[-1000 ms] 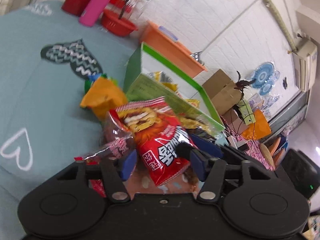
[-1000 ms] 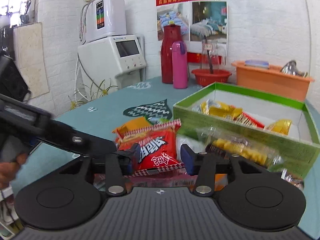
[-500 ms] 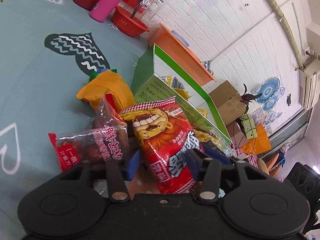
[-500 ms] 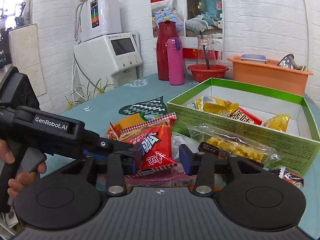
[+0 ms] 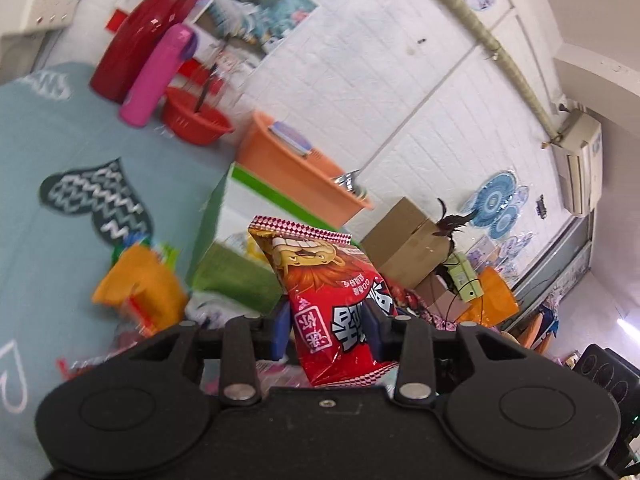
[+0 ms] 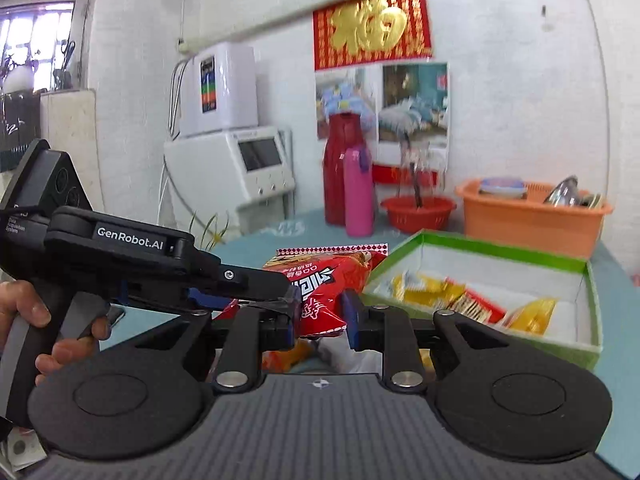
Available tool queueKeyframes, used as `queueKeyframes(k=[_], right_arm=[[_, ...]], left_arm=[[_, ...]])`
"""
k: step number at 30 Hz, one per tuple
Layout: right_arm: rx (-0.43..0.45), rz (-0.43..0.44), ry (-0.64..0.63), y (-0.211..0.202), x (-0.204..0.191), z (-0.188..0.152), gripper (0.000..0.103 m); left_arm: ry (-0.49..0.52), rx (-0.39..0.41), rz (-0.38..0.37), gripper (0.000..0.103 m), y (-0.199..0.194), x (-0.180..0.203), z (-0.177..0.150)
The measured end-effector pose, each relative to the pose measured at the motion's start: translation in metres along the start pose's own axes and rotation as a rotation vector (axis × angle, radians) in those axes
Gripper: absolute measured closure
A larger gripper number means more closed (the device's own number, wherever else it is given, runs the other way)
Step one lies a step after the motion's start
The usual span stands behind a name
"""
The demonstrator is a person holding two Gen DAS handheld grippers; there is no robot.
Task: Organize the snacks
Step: 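Carry the red cartoon chip bag into the green box and release it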
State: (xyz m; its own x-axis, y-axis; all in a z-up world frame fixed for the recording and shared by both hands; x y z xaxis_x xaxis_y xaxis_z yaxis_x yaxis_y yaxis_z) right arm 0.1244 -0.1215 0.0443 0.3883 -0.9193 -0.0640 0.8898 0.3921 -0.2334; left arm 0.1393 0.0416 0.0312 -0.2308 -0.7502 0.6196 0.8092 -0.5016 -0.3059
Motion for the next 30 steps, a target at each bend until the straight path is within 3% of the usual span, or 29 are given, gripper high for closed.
queueKeyframes(k=[6, 13, 22, 23, 24, 27, 30], right_arm=[[0.052, -0.085, 0.022, -0.005, 0.036, 0.022, 0.062], [0.066, -0.161, 0.086, 0.002, 0.088, 0.025, 0.062], [0.037, -0.199, 0.187, 0.027, 0.141, -0.003, 0.062], [0.035, -0.205, 0.191, 0.031, 0.145, -0.006, 0.062], [0.030, -0.221, 0.194, 0.038, 0.149, -0.010, 0.064], [-0.018, -0.336, 0.144, 0.056, 0.159, -0.024, 0.053], [-0.079, -0.366, 0.117, 0.063, 0.166, -0.035, 0.049]], left_arm=[[0.047, -0.027, -0.059, 0.039, 0.049, 0.026, 0.024], [0.084, -0.077, -0.089, 0.039, 0.110, 0.038, 0.035], [0.075, -0.188, -0.031, 0.038, 0.181, 0.018, 0.031], [0.072, -0.204, -0.007, 0.030, 0.189, 0.013, 0.030], [0.072, -0.216, 0.018, 0.002, 0.195, 0.009, 0.028], [0.081, -0.223, 0.067, 0.000, 0.203, 0.002, 0.027], [0.083, -0.228, 0.062, 0.000, 0.195, 0.003, 0.027]])
Point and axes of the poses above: each gripper's, at about its wrist camera, not at the fingertips, and y roughly the way its jaws point, x to its right, z to its top, the point moved 4 cm from there along y, roughly the way its jaws point
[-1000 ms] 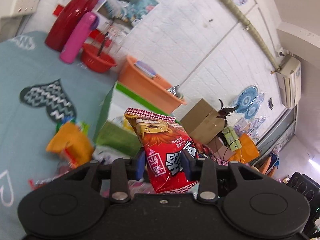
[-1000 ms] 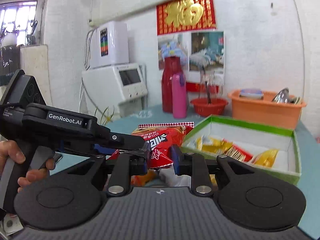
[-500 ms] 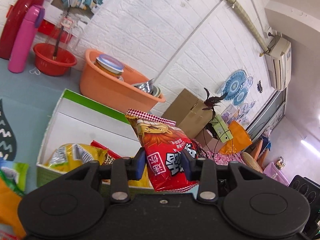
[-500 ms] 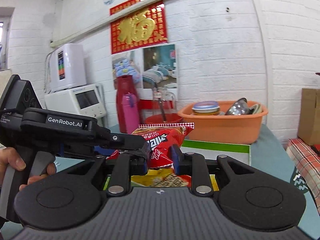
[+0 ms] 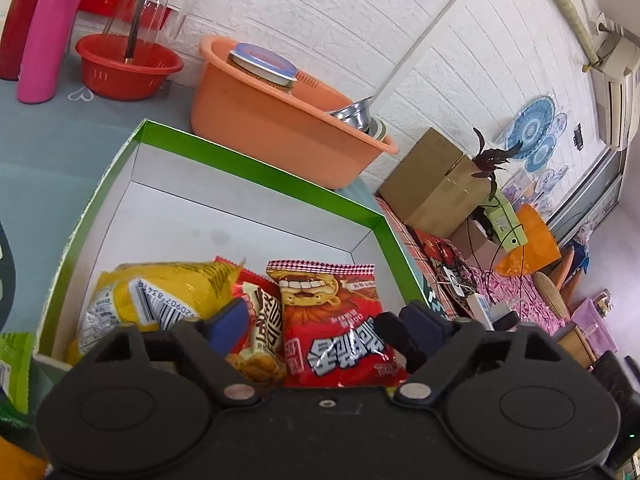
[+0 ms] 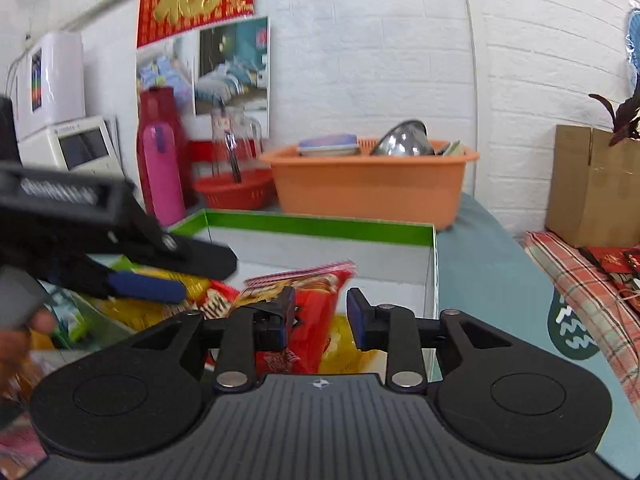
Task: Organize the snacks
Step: 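Carry the red cartoon chip bag into the green box and release it, then move the left tool back and grasp the orange-labelled peanut bag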
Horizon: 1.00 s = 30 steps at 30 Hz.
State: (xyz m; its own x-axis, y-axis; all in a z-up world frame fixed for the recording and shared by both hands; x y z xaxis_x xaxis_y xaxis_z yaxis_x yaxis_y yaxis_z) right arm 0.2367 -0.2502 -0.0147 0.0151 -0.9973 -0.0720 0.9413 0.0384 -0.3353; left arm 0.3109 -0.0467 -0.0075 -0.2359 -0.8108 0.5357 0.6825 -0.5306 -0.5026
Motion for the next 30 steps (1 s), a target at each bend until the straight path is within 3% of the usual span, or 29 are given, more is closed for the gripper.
queueKeyframes(k=[2, 4, 9, 14, 19, 24, 30], right_arm=[[0.014, 0.008, 0.010, -0.007, 0.000, 0.000, 0.035], [0.046, 0.014, 0.034, -0.020, -0.001, 0.006, 0.000], [0.104, 0.032, 0.031, -0.065, -0.020, 0.019, 0.000], [0.113, 0.067, -0.005, -0.107, -0.046, 0.018, 0.000], [0.095, 0.137, 0.012, -0.131, -0.065, 0.002, 0.000], [0.020, 0.175, 0.013, -0.135, -0.079, -0.027, 0.000], [-0.105, 0.234, -0.073, -0.121, -0.096, -0.071, 0.000]], left_arm=[[0.018, 0.021, -0.005, 0.000, -0.011, 0.004, -0.001], [0.028, 0.032, -0.010, 0.000, -0.027, 0.009, -0.003], [0.035, 0.065, -0.029, 0.000, -0.079, 0.022, -0.013], [0.084, 0.091, 0.009, 0.000, -0.131, 0.027, -0.034], [0.083, 0.094, 0.048, 0.000, -0.167, 0.008, -0.063], [0.046, 0.069, 0.098, 0.000, -0.189, -0.018, -0.097], [0.023, 0.030, 0.070, 0.000, -0.193, -0.026, -0.134]])
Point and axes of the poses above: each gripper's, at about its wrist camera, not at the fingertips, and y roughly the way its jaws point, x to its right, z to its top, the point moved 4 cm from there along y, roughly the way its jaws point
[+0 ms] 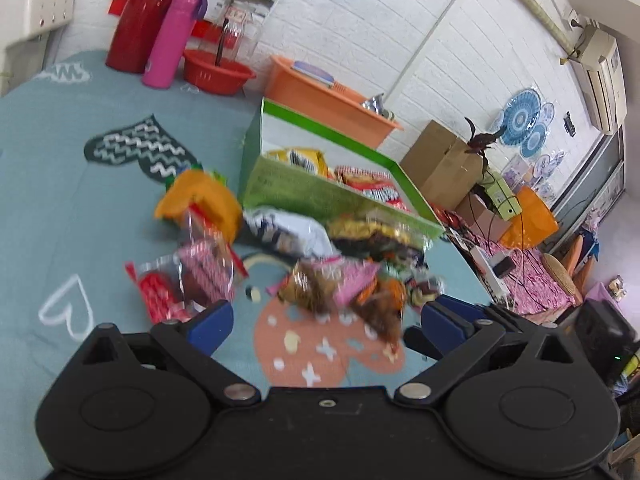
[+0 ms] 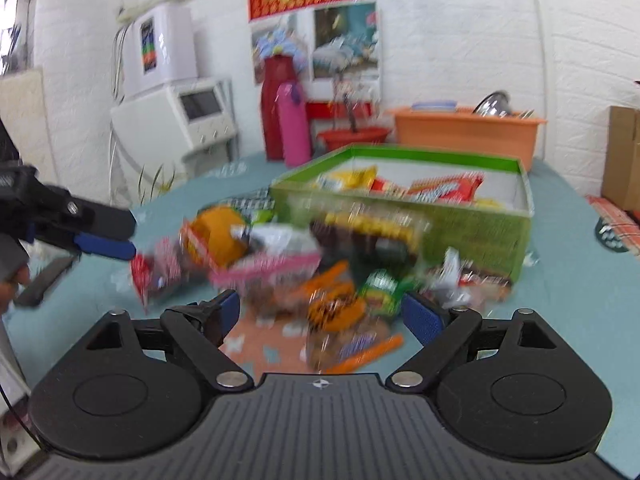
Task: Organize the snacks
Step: 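Move the left tool back and grasp the orange-labelled peanut bag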
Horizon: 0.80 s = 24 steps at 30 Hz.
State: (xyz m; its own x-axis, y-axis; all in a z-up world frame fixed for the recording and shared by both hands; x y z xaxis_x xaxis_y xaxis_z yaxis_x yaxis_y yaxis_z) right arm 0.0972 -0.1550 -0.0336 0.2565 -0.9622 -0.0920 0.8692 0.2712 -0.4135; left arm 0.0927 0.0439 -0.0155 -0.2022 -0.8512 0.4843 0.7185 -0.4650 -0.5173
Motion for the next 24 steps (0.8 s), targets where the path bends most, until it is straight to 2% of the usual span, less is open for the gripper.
queueKeyframes(k=[2, 6, 8, 9, 10, 16, 18, 21, 24], right_arm=[[-0.026, 0.005, -0.050, 0.009, -0.004, -0.004, 0.000], [-0.014, -0.011, -0.126, 0.024, -0.002, -0.001, 0.000], [-0.071, -0.029, -0.121, 0.037, 0.004, -0.002, 0.000], [-0.103, -0.042, -0.111, 0.039, 0.005, -0.004, 0.004], [-0.124, -0.047, -0.108, 0.036, 0.004, -0.006, 0.009], [-0.132, 0.069, -0.060, -0.003, -0.011, -0.016, 0.006], [-0.129, 0.066, -0.065, -0.006, -0.011, -0.018, 0.000], [-0.136, 0.033, -0.077, -0.003, -0.006, -0.019, 0.000], [-0.145, 0.052, -0.050, 0.003, -0.001, -0.018, 0.000]], left_arm=[[-0.023, -0.015, -0.019, 0.000, 0.000, -0.002, -0.011], [-0.034, -0.033, -0.054, 0.000, 0.004, 0.003, -0.023], [-0.031, -0.041, -0.074, 0.000, 0.007, 0.006, -0.026], [-0.027, -0.047, -0.082, 0.000, 0.009, 0.009, -0.028], [-0.020, -0.052, -0.095, 0.000, 0.012, 0.011, -0.029], [-0.032, -0.112, -0.169, 0.000, 0.047, 0.027, -0.036], [-0.046, -0.126, -0.182, 0.000, 0.061, 0.031, -0.037], [-0.067, -0.134, -0.186, 0.000, 0.079, 0.035, -0.035], [-0.066, -0.132, -0.168, 0.000, 0.090, 0.036, -0.032]])
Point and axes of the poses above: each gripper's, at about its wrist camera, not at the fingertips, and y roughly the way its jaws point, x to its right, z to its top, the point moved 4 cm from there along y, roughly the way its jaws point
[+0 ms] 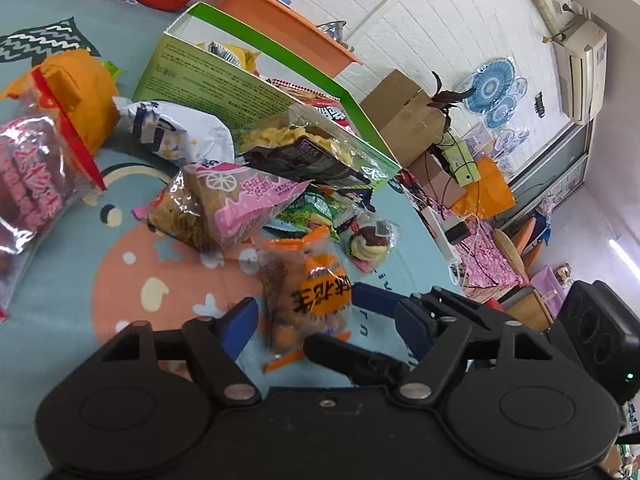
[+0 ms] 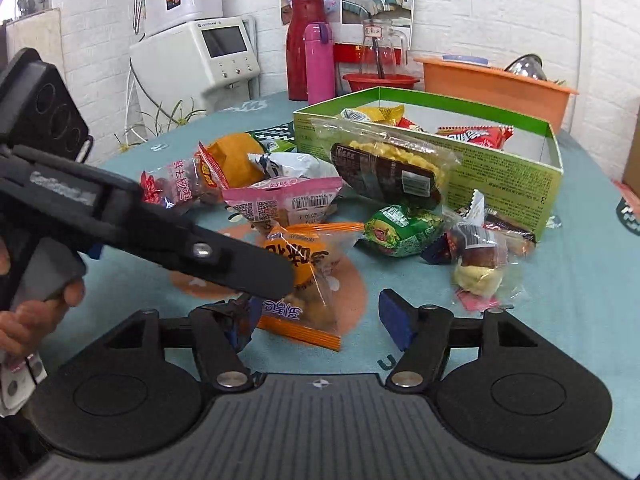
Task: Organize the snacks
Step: 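Move the left tool back and grasp the orange-labelled peanut bag, then carry the orange peanut bag into the green box and open the left gripper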
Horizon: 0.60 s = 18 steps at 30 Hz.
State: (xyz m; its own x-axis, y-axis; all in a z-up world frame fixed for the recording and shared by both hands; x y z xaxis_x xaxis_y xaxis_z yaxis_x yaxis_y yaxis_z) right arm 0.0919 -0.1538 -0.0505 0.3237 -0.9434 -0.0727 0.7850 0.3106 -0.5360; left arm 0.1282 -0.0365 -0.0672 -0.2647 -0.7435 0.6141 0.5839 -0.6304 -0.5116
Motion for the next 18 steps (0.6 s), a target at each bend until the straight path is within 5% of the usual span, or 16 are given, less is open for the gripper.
queueKeyframes(k=[4, 5, 6, 7, 9, 18], right_arm=[[0.003, 0.033, 0.010, 0.003, 0.002, 0.001, 0.000], [0.000, 0.041, 0.012, 0.005, 0.002, 0.001, 0.000], [-0.003, 0.048, 0.017, 0.007, 0.002, 0.001, 0.000], [-0.007, 0.058, 0.024, 0.008, 0.002, 0.001, 0.012], [-0.011, 0.094, 0.048, 0.009, 0.001, 0.001, 0.034], [0.101, 0.061, -0.008, -0.042, -0.009, 0.014, 0.044]], left_arm=[[0.024, 0.000, 0.016, 0.003, 0.005, 0.002, 0.003], [0.037, 0.001, 0.024, 0.012, 0.007, 0.002, 0.003], [0.055, 0.003, 0.043, 0.038, 0.008, 0.003, 0.002], [0.075, 0.000, 0.061, 0.048, 0.009, 0.004, 0.001], [0.091, 0.002, 0.072, 0.047, 0.008, 0.007, -0.001], [0.205, 0.077, 0.012, 0.047, -0.022, 0.054, 0.009]])
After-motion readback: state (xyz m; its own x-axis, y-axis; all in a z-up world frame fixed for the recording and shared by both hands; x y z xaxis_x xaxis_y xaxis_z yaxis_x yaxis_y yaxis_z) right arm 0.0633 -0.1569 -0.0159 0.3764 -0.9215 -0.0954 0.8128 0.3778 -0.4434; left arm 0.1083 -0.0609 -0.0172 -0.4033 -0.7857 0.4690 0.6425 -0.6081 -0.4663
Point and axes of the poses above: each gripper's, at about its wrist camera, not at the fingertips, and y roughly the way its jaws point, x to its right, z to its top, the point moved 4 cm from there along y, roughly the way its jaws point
